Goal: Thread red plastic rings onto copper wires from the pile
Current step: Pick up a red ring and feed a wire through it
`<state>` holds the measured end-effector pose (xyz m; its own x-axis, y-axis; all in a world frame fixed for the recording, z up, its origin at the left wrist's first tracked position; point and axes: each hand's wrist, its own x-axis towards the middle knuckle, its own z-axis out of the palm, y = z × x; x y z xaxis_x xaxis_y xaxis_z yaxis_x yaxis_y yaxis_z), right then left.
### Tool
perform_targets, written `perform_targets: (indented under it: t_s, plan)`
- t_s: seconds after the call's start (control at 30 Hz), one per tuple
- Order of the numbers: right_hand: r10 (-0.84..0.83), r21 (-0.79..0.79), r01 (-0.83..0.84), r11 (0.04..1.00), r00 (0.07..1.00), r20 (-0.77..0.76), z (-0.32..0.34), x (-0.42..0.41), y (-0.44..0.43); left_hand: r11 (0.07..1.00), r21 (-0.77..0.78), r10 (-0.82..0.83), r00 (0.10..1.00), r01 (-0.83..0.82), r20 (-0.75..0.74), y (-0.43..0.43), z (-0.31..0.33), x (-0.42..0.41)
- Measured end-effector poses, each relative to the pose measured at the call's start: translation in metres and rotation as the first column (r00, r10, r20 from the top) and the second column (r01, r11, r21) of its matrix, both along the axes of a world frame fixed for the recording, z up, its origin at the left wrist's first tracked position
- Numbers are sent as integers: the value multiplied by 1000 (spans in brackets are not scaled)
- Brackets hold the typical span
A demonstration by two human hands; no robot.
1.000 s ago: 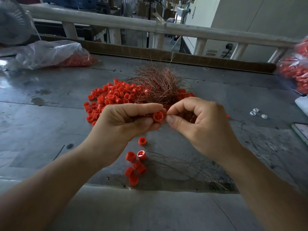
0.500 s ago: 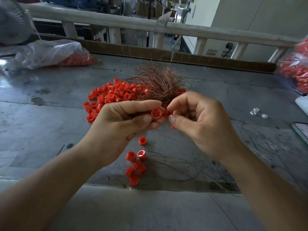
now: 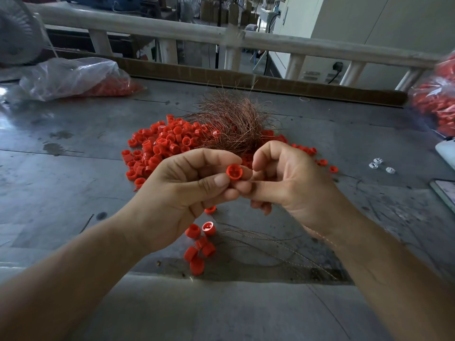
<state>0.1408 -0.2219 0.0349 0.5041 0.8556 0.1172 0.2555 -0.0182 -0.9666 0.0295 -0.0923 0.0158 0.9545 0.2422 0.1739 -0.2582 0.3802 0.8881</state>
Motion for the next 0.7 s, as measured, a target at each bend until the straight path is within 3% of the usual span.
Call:
perform_targets:
  t_s: [0.07,0.13,0.27,0.4,0.53,0.7]
  plan:
    - [-1,-43,3,999,999,53,2,5,-2,1000,-7,14,1000,-14,-17,0,0,0]
    - [-120,-104,148,984,965,233,2,20,-4,999,-14,34,999,-35,-39,0,0,1]
    - [-339,-114,522,845,689,641,-6,57,-12,999,-15,50,997,-51,-61,1,0,1]
    - [-319,-189,587,787,649,690,-18,74,-13,998,-17,53,997,-54,-64,1,1,0]
    - [-228,-225,535,814,652,723,-28,69,-6,998,-28,49,997,-51,-67,1,1,0]
    - [-175,-247,577,779,578,797,-38,72,-1,999,-24,45,996,-47,-72,0,1,0]
